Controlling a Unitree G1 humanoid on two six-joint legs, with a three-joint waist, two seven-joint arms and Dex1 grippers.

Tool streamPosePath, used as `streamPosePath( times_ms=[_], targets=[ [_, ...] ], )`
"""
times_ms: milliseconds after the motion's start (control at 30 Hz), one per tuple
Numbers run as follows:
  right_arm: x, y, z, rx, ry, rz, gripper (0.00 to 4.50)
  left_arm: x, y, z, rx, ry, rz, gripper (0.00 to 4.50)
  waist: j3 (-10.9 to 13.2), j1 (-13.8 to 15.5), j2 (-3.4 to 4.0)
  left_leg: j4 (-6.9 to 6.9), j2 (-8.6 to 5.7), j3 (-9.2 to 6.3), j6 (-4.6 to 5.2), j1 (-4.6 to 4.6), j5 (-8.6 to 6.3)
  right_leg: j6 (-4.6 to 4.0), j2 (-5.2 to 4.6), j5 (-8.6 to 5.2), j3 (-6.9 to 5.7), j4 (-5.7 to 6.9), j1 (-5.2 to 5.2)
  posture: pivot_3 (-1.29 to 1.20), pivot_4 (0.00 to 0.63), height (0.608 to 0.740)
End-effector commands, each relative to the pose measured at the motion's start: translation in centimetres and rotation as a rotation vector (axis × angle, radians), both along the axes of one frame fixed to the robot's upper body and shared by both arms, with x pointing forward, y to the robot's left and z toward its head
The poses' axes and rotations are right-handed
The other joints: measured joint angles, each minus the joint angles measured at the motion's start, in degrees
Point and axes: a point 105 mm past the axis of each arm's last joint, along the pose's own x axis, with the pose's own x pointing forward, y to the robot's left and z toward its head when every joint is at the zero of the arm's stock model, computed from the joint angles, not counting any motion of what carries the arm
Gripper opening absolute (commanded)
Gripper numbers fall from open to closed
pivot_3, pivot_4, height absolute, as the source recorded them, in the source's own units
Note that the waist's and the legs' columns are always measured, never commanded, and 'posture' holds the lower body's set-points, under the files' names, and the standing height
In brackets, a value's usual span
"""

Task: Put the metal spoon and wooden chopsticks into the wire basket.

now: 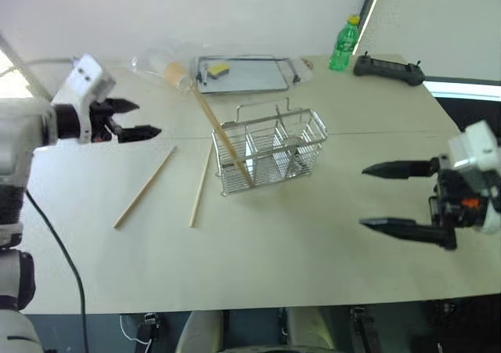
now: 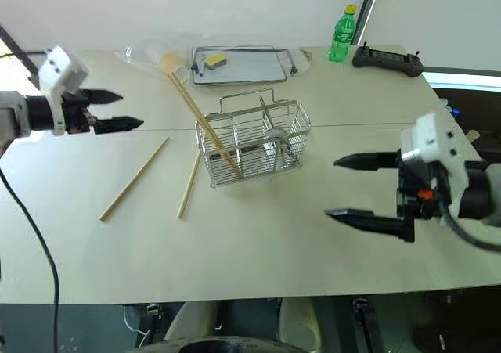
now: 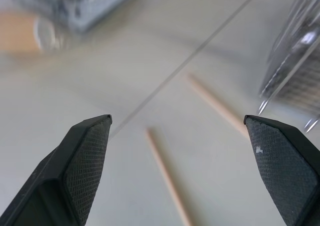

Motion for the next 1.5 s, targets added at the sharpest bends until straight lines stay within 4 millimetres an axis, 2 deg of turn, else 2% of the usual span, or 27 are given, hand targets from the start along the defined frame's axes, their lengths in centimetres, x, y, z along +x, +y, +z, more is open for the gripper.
streamPosePath(
  times_ms=[33,200,233,400,633,1100,1133,1167,1400,1500],
  targets=[
    [0.0,0.6,0.3,0.033,-0.078,-0.045,4.45,1.4,1.5,-2.1,0.101,0.066,0.085,4.5,0.0,0.13,0.0,0.01,-0.01,0.01,0.0,-0.01,0.0,-0.01,-0.06,0.01,0.0,-0.01,0.0,0.0,0.15,0.709],
    [-0.1,1.5,0.0,0.086,-0.091,-0.072,4.45,4.3,0.4,-4.5,0.137,0.131,0.144,4.5,-0.04,1.95,-0.22,0.04,-0.05,-0.15,0.0,-0.31,0.01,-0.15,-0.1,0.14,-0.1,-0.01,-0.18,0.0,0.15,0.709],
    [-0.2,1.7,0.0,0.094,-0.093,-0.079,4.45,4.8,0.0,-4.8,0.149,0.147,0.143,4.5,-0.06,2.26,-0.24,0.06,-0.08,-0.2,0.0,-0.43,0.01,0.03,-0.08,0.26,-0.15,-0.01,-0.27,0.0,0.15,0.709],
    [-0.1,2.0,0.0,0.139,-0.113,-0.137,4.45,6.7,-1.6,-4.5,0.18,0.169,0.152,4.5,-0.03,2.55,-0.36,0.09,-0.19,-0.21,0.01,-0.89,0.03,0.16,-0.07,0.33,-0.25,-0.01,-0.63,0.0,0.15,0.709],
    [-0.5,2.3,-0.3,0.158,-0.121,-0.184,4.45,7.5,-2.5,-4.8,0.214,0.146,0.153,4.5,-0.02,2.2,-0.39,0.06,-0.16,-0.2,0.02,-0.8,0.02,0.19,-0.06,0.32,-0.27,0.08,-0.62,0.0,0.15,0.709],
    [-0.9,2.2,-0.2,0.176,-0.129,-0.223,4.45,6.8,-2.9,-8.6,0.235,0.224,0.154,4.5,-0.05,2.51,-0.5,0.2,-0.15,-0.25,0.0,-0.69,0.04,0.2,-0.05,0.33,-0.3,0.1,-0.4,0.0,0.15,0.709],
    [-0.8,2.2,-0.1,0.179,-0.132,-0.226,4.5,6.7,-2.9,-8.7,0.238,0.23,0.15,3.95,-0.05,2.52,-0.5,0.2,-0.15,-0.25,0.0,-0.63,0.04,0.2,-0.05,0.33,-0.3,0.1,-0.34,0.0,0.15,0.709],
    [-0.7,2.2,-0.1,0.181,-0.134,-0.228,4.5,6.7,-2.8,-8.9,0.243,0.235,0.146,3.71,-0.05,2.52,-0.5,0.2,-0.15,-0.25,0.0,-0.58,0.04,0.2,-0.05,0.32,-0.31,0.1,-0.3,0.0,0.15,0.709],
    [-0.7,2.3,0.0,0.192,-0.138,-0.228,4.5,6.6,-2.8,-9.0,0.251,0.241,0.14,0.09,-0.06,2.33,-0.5,0.15,-0.08,-0.21,0.0,-0.22,0.03,0.37,-0.04,0.22,-0.3,0.1,-0.05,0.0,0.15,0.709],
    [-0.5,2.2,0.1,0.192,-0.139,-0.23,4.5,6.6,-2.9,-9.0,0.251,0.241,0.138,0.04,-0.06,2.38,-0.5,0.14,-0.08,-0.21,-0.01,-0.19,0.03,0.36,-0.04,0.22,-0.3,0.1,-0.03,0.0,0.15,0.709]
  ],
)
